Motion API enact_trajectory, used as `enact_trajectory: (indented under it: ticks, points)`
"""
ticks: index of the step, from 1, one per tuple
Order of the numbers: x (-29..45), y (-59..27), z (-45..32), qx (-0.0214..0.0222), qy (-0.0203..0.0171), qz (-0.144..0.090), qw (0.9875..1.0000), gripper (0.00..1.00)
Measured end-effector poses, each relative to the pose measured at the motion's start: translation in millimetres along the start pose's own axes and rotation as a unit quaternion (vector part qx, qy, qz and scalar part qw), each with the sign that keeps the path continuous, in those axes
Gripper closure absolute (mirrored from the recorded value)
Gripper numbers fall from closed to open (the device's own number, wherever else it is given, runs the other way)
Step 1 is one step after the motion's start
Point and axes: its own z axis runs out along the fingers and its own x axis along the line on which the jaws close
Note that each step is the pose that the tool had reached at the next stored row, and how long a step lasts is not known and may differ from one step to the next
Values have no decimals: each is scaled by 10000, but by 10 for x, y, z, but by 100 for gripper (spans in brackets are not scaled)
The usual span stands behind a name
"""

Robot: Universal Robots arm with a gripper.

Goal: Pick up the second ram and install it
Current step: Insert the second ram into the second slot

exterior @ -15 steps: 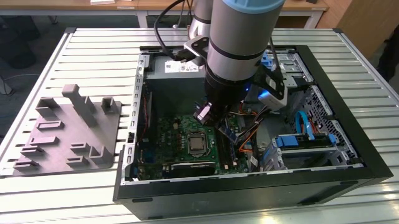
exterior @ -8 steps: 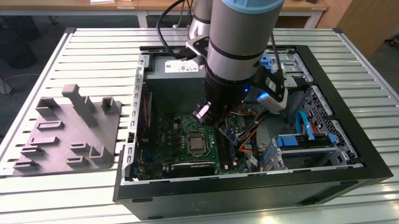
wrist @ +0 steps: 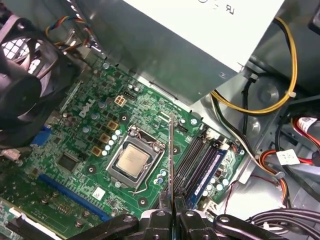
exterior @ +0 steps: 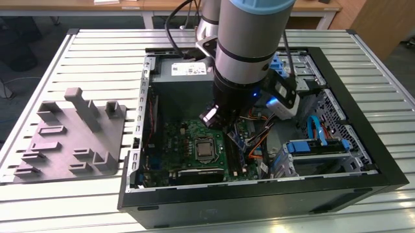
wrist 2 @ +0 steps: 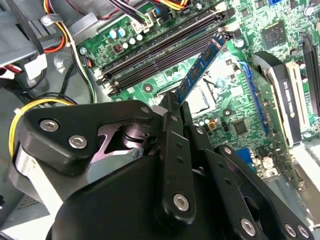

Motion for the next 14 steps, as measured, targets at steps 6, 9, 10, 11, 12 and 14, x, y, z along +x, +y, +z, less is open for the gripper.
enact_trajectory:
  ticks: [6, 9, 10, 11, 12, 14]
  points:
    - [0, 0, 1, 9, -13, 208, 9998, 86]
    - [0, 0, 1, 13, -20, 311, 9995, 86]
    - [0, 0, 1, 15, -22, 346, 9994, 86]
    - [0, 0, 1, 17, -25, 381, 9993, 86]
    - [0, 0, 2, 18, -27, 415, 9991, 86]
    - [0, 0, 2, 21, -32, 484, 9988, 86]
